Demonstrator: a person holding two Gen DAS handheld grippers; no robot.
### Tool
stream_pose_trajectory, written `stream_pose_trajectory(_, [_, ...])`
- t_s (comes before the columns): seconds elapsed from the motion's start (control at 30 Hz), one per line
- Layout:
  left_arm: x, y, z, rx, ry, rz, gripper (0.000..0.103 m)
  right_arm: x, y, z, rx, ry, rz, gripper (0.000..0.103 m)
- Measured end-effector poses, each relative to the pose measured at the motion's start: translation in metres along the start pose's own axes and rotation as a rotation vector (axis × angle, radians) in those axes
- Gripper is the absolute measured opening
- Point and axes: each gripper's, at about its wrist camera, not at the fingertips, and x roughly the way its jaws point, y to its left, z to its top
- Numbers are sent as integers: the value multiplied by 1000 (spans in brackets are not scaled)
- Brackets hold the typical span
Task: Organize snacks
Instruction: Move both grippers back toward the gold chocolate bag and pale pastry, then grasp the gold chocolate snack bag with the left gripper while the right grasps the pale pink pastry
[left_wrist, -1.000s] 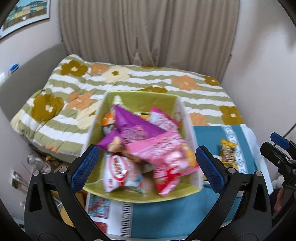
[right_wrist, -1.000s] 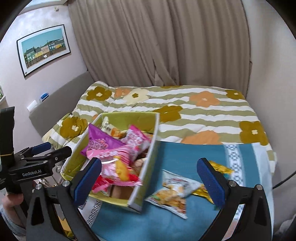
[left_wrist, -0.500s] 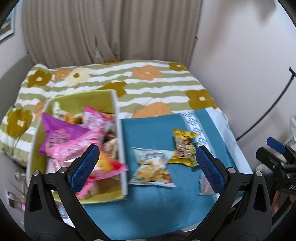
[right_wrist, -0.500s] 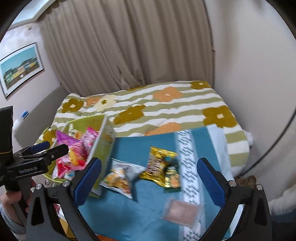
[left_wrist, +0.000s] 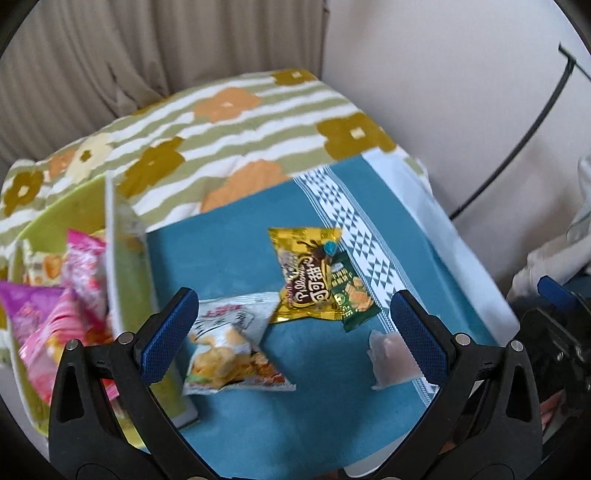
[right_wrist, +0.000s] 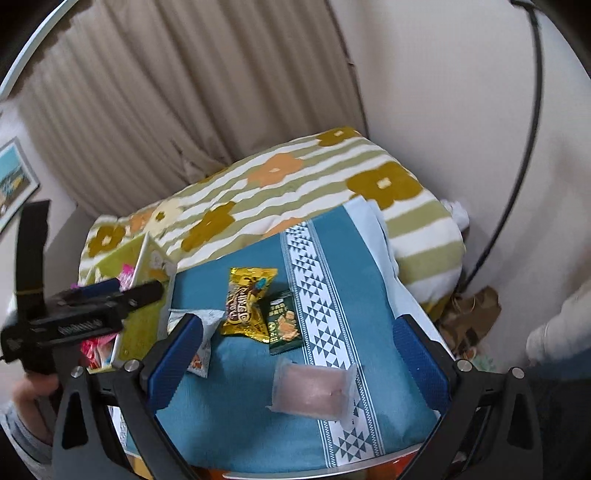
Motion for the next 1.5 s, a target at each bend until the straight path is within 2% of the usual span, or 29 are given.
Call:
stream_pose_trajectory(0.17, [36, 1, 6, 21, 42, -7, 103, 21, 0, -17, -26, 22, -59, 102])
stream_pose_trajectory(0.37, [82, -1, 10, 58, 91, -10, 103, 63, 1, -50, -16, 157, -110, 102])
stream_pose_trajectory(0.5, [105, 0, 8, 69, 125, -20, 103, 82, 4, -71, 11, 181, -119, 102])
stream_pose_trajectory(0.6, [118, 1, 9, 71, 146, -32, 96, 91, 10, -79, -1, 184, -164, 102])
stream_pose_trajectory(0.7, [129, 0, 9, 74, 160, -42, 94, 99, 12, -85, 14, 190, -185, 103])
stream_pose_trajectory(0.9, [149, 2, 9, 86, 197, -58, 77, 113, 19, -94, -12, 192, -242, 103])
stream_pose_trajectory(0.97, [154, 3, 9, 87, 203, -68, 66, 119, 20, -96, -23, 201, -258, 103])
stream_pose_trajectory(1.0, [157, 3, 9, 88, 211, -72, 56, 121, 20, -97, -24, 203, -267, 103])
stream_pose_trajectory(1.03, [160, 4, 8, 91, 219, -69, 51, 124, 20, -98, -24, 206, -273, 103])
stream_pose_trajectory(1.2, [164, 5, 7, 99, 220, -62, 49, 131, 17, -100, -30, 221, -305, 103])
stream_pose_trajectory(1.5, [159, 10, 9, 67, 216, -66, 48, 143, 15, -94, -41, 243, -288, 103])
